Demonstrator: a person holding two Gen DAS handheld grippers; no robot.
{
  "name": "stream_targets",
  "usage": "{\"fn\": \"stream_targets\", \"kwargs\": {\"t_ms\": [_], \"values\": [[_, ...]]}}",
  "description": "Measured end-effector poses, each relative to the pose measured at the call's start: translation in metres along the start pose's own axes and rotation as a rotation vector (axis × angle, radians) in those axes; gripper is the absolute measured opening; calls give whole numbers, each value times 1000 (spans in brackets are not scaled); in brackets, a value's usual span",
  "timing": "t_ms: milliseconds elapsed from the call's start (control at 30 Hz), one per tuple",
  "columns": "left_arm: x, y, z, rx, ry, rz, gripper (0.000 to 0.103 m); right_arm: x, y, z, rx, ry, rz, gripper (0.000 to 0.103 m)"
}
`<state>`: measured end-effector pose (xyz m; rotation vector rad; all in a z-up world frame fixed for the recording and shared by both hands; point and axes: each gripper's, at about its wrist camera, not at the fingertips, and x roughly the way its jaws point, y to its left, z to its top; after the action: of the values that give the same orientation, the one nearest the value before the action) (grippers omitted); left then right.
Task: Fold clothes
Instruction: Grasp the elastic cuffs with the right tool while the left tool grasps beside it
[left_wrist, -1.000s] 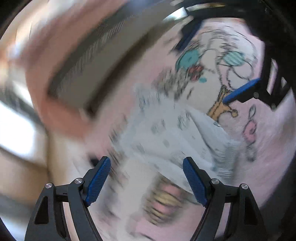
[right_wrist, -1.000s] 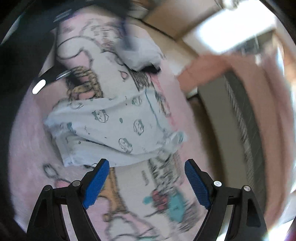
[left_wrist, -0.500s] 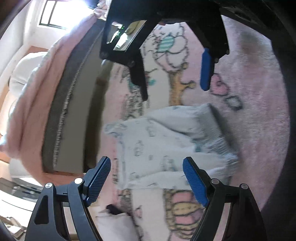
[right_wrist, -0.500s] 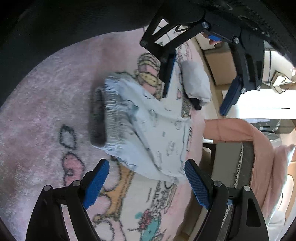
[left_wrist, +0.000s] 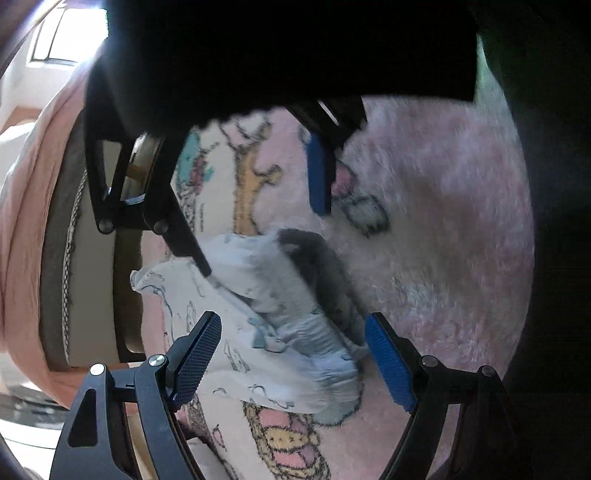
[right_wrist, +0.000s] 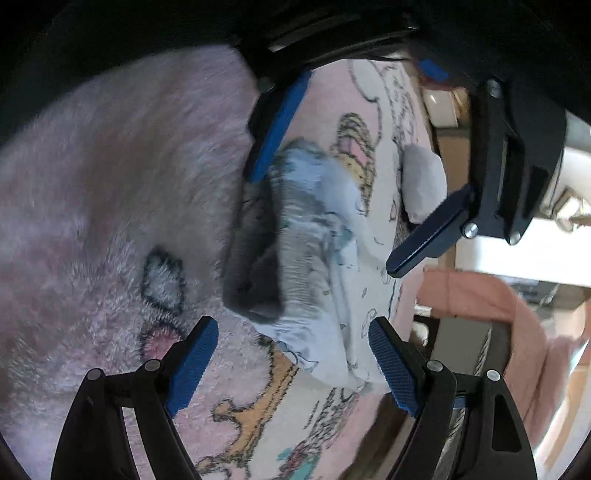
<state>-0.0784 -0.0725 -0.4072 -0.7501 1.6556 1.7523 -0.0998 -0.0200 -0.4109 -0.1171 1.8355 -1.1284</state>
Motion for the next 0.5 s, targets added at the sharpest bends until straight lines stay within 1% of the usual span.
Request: {"fn": "stream_targets", "kwargs": {"t_ms": [100,267,367,433,500], "values": [[2,-1,3,2,10,-10,80,2,3,1,-1,-12,-2,84],[5,4,6,-5,60,-74,80,3,-1,2,23,-35,-21,86],[2,7,6,27,55,-97,80,7,-6,4,35,-55,-62,86],[2,6,5,56,53,-99,80,7,-7,7,37,-69,-83,87],[4,4,5,93,61,-89,80,10,-7,9,39,-70,-83,87]]}}
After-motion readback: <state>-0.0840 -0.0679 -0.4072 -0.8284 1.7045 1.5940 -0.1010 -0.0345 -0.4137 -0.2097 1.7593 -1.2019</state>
